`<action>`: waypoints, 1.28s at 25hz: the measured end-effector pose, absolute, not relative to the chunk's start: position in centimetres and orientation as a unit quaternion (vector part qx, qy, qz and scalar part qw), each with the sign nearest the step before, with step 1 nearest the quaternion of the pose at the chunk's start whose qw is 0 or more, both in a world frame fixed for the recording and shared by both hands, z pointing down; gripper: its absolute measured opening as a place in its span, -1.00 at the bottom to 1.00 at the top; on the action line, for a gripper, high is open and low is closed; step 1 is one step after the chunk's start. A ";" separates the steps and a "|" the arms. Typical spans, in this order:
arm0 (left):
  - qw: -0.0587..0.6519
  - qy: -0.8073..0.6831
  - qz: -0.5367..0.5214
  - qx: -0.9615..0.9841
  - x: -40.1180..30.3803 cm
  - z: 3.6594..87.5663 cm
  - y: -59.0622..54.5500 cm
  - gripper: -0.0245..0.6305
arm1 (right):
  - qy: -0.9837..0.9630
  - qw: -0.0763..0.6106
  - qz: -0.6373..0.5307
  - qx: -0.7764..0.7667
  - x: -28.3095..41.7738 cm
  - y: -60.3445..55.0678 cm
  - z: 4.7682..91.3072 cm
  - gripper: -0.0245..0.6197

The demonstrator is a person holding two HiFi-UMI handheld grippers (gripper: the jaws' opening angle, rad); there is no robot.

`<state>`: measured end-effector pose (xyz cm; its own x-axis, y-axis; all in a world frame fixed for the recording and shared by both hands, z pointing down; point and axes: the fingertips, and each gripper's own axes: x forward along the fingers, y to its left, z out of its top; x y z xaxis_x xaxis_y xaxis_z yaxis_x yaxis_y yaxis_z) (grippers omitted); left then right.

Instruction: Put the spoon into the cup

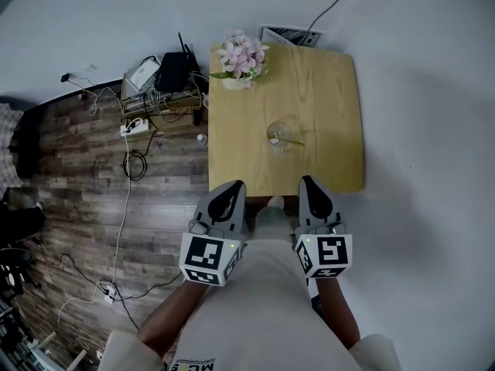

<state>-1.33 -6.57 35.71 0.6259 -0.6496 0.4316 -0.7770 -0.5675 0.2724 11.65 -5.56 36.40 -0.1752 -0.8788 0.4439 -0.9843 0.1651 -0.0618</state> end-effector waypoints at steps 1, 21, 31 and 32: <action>0.220 -0.409 0.140 0.874 -1.5 35.3 -6.5 -0.89 | -0.749 0.153 0.167 0.623 11.6 -5.4 35.9 -0.81; 0.169 -0.423 0.105 0.884 -4.9 30.3 -4.2 -0.89 | -0.773 0.128 0.123 0.609 9.0 -0.8 30.9 -0.81; 0.170 -0.410 0.109 0.889 -4.4 30.1 -3.2 -0.89 | -0.774 0.125 0.125 0.608 8.7 -0.1 30.7 -0.83; 0.170 -0.408 0.110 0.890 -4.4 30.1 -3.2 -0.89 | -0.777 0.120 0.130 0.603 8.7 -0.1 30.8 -0.83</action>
<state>-4.35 -3.20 30.09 0.6423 -0.6896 0.3346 -0.7644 -0.6082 0.2138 8.72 -0.07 30.77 -0.2427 -0.9070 0.3441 -0.9696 0.2379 -0.0567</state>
